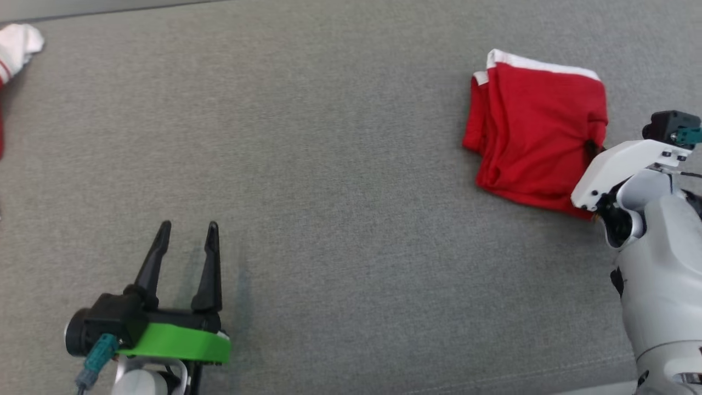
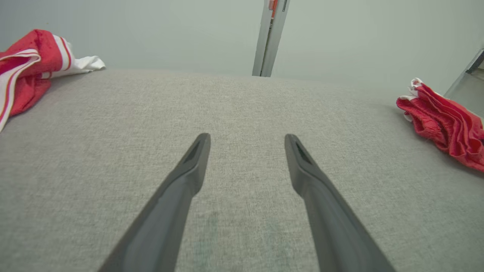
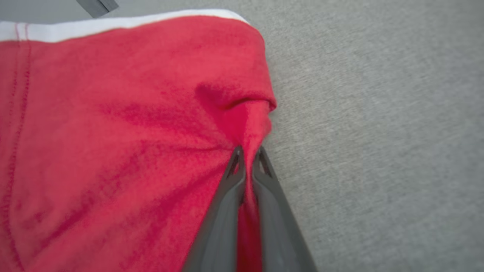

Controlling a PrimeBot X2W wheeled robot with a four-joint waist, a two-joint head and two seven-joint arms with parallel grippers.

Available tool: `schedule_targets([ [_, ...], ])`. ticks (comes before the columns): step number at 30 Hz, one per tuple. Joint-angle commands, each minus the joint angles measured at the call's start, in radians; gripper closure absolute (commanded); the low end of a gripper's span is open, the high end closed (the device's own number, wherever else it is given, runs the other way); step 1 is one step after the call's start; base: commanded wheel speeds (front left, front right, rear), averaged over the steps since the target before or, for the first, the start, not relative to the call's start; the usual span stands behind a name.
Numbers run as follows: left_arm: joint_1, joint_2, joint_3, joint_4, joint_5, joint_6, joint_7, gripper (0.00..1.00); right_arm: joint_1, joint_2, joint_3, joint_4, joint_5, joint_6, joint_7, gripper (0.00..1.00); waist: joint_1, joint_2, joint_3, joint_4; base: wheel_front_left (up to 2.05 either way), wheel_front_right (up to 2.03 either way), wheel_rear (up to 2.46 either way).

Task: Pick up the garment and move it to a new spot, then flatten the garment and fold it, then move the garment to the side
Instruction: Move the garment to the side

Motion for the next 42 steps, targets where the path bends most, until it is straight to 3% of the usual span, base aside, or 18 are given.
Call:
schedule_targets([
  [1, -0.038, 0.026, -0.005, -0.009, 0.006, -0.002, 0.000, 0.00, -0.037, -0.005, -0.015, -0.001, -0.011, -0.002, -0.019, 1.00, 0.0000, 0.0000, 0.145, -0.117, 0.00, 0.00, 0.00],
  [9, -0.108, 0.072, -0.002, -0.038, -0.004, -0.003, 0.001, 0.00, -0.190, -0.095, -0.157, 0.004, -0.136, -0.002, -0.081, 1.00, 0.0000, 0.0000, 0.288, -0.084, 0.00, 0.00, 0.00],
  [15, -0.073, 0.067, 0.021, -0.048, -0.011, -0.002, 0.001, 0.00, -0.285, -0.190, -0.276, -0.014, -0.315, -0.002, -0.037, 1.00, 0.0000, 0.0000, 0.311, -0.005, 0.00, 0.00, 0.00],
  [20, -0.043, 0.054, 0.042, -0.058, -0.013, -0.001, 0.001, 0.00, -0.332, -0.226, -0.369, -0.070, -0.452, -0.002, -0.024, 1.00, 0.0000, 0.0000, 0.307, 0.034, 0.00, 0.00, 0.00],
  [21, -0.039, 0.052, 0.043, -0.060, -0.012, -0.001, 0.001, 0.00, -0.332, -0.229, -0.389, -0.088, -0.488, -0.002, -0.030, 0.56, 0.0000, 0.0000, 0.305, 0.038, 0.00, 0.00, 0.00],
  [22, -0.036, 0.049, 0.044, -0.060, -0.012, -0.001, 0.001, 0.00, -0.331, -0.230, -0.403, -0.101, -0.515, -0.002, -0.034, 0.00, 0.0000, 0.0000, 0.301, 0.040, 0.00, 0.00, 0.00],
  [29, -0.027, 0.023, 0.052, -0.062, -0.016, -0.001, 0.001, 0.00, -0.289, -0.182, -0.391, -0.120, -0.620, -0.002, -0.121, 0.00, 0.0000, 0.0000, 0.227, 0.028, 0.00, 0.00, 0.00],
  [35, 0.003, -0.005, 0.056, -0.034, -0.022, -0.001, 0.001, 0.00, -0.182, -0.159, -0.299, -0.122, -0.559, -0.002, -0.245, 0.00, 0.0000, 0.0000, 0.082, 0.028, 0.00, 0.00, 0.00],
  [42, 0.093, -0.026, 0.084, -0.001, -0.027, -0.001, 0.001, 0.00, 0.053, -0.129, -0.156, -0.218, -0.425, -0.002, -0.350, 0.00, 0.0000, 0.0000, -0.119, 0.053, 0.00, 0.00, 0.00],
])
